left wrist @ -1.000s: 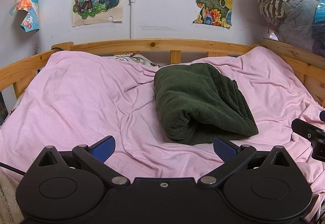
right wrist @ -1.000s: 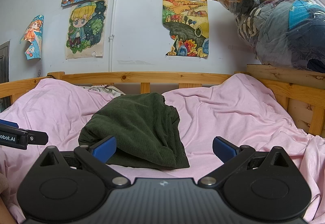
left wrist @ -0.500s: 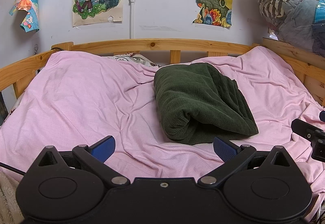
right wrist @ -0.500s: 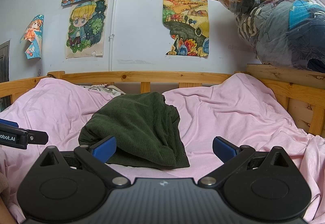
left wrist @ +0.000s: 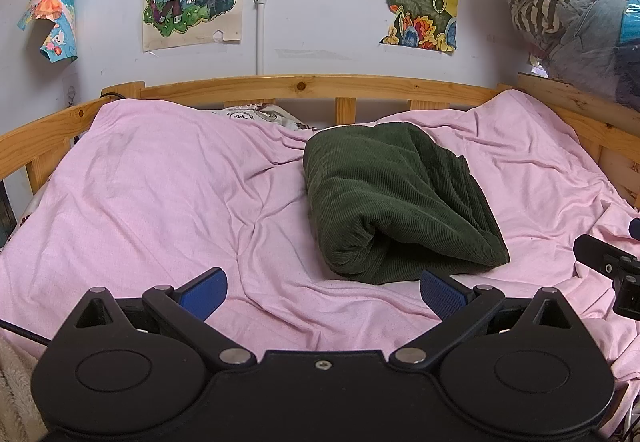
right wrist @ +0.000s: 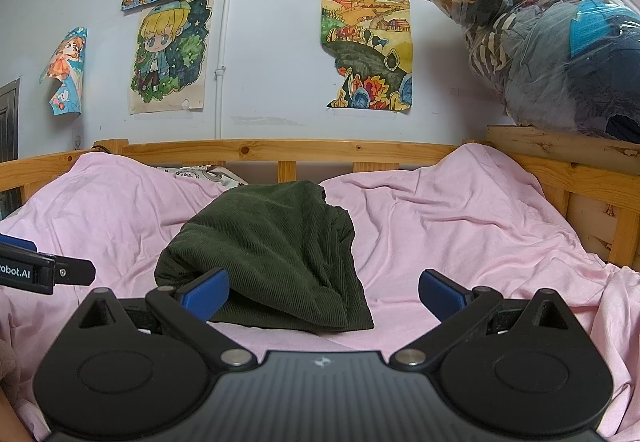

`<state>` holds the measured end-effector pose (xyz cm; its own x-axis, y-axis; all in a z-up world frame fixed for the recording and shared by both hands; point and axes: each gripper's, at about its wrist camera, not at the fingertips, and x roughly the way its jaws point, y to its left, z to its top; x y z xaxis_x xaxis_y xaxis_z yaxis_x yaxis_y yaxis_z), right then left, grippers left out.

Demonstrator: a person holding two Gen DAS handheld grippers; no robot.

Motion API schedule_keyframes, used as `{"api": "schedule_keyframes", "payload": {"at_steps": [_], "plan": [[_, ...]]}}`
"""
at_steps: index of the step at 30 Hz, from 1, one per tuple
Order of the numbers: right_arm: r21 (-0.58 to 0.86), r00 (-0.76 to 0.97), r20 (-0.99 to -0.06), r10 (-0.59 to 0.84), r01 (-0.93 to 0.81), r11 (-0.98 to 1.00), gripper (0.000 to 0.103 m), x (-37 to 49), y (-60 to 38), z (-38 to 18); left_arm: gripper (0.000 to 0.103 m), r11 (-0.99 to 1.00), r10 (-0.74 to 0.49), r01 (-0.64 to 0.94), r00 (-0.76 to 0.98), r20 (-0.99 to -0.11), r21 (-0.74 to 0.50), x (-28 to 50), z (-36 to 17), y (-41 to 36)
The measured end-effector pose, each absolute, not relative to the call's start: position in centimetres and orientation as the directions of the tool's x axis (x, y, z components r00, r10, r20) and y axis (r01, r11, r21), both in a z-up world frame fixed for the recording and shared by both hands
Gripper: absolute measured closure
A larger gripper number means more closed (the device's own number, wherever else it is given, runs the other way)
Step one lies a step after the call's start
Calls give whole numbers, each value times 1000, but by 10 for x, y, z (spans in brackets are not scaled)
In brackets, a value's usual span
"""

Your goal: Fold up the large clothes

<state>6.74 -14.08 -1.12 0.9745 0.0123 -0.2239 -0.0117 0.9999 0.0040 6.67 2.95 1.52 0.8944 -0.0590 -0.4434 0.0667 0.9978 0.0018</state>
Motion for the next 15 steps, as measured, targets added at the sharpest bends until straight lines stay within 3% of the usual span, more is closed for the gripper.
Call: {"api": "schedule_keyframes", "payload": {"at_steps": [15], "plan": [[3,974,-225,12,-12,1000,0,67,-141,-11,1,997,-56,78,876,-479,25,73,13,33]]}}
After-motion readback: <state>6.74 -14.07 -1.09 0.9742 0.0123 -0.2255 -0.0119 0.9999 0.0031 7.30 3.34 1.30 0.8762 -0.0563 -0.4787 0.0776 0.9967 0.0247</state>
